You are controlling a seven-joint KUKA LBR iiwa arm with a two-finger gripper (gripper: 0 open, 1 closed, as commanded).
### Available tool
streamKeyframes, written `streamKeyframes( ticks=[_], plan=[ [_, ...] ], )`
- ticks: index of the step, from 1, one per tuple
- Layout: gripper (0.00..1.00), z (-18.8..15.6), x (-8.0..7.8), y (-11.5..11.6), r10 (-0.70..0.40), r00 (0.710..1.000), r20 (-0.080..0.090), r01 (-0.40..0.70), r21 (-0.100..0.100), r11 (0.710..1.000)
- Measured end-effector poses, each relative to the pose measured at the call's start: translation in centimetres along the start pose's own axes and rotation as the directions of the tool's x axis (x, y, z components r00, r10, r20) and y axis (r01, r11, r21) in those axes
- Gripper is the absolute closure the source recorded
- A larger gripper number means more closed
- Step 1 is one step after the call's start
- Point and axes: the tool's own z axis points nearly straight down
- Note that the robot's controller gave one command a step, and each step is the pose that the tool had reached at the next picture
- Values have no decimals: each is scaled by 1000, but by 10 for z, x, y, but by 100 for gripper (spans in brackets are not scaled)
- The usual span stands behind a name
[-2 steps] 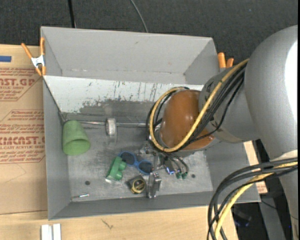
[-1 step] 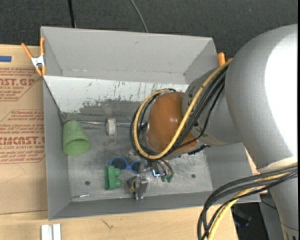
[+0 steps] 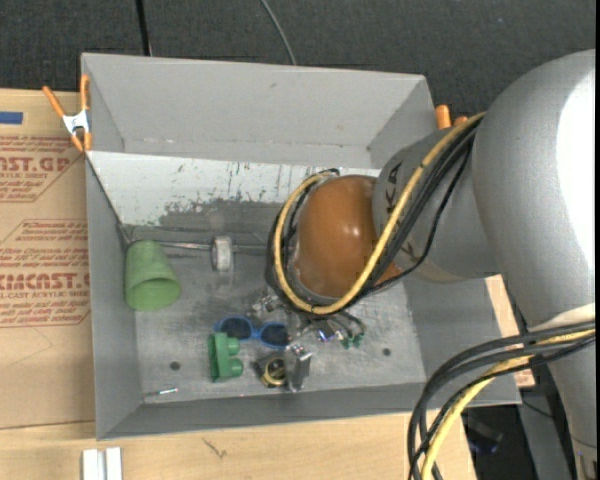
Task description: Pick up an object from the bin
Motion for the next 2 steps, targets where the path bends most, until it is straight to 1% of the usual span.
streamKeyframes(
  ticks=[1,2],
  plan=[
    [100,-2,-4,2,-1,1000,13,1,-1,1000],
    [100,-155,-6,-3,-221,975,3,221,-2,975]
  ],
)
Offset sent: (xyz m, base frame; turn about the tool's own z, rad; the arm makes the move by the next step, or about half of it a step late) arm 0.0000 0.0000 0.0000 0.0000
